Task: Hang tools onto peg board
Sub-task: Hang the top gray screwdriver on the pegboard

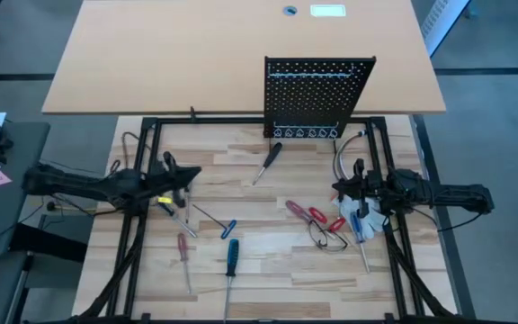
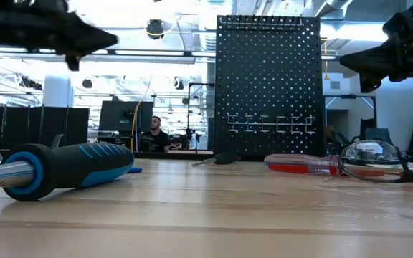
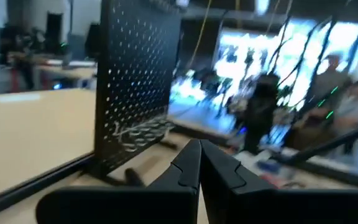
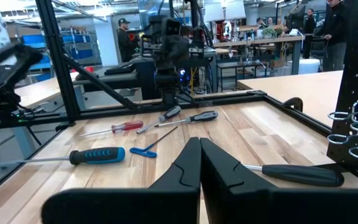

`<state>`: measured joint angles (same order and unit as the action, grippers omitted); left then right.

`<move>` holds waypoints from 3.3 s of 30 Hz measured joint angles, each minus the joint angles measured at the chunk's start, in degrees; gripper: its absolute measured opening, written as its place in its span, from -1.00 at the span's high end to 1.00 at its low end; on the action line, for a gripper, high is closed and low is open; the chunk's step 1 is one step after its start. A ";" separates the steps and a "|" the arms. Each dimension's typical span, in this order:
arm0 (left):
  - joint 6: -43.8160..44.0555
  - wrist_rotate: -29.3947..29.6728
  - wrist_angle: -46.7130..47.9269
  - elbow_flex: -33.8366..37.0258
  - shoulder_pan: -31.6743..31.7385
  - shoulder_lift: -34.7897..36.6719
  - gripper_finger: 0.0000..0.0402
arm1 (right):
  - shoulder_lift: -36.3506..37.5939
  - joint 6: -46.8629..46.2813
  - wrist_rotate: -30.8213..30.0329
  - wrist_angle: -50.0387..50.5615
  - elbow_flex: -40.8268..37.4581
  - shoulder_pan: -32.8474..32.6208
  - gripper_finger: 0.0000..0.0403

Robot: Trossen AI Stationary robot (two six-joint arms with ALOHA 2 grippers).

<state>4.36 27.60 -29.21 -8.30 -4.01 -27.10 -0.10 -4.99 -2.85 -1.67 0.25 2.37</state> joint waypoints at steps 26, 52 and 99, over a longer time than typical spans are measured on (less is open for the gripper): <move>9.26 -1.44 55.54 -58.19 14.66 -65.98 0.04 | 0.00 0.00 0.02 0.01 0.00 0.00 0.97; 37.35 -8.78 96.36 -46.75 24.97 -59.06 -0.26 | 0.00 0.00 0.00 0.00 0.01 0.00 0.97; 1.26 -19.15 -14.62 -39.17 24.63 -58.20 0.62 | 0.00 0.00 0.00 0.00 0.00 0.00 0.97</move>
<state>5.61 8.46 -43.83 -47.47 20.62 -85.30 -0.10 -4.99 -2.85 -1.67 0.25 2.37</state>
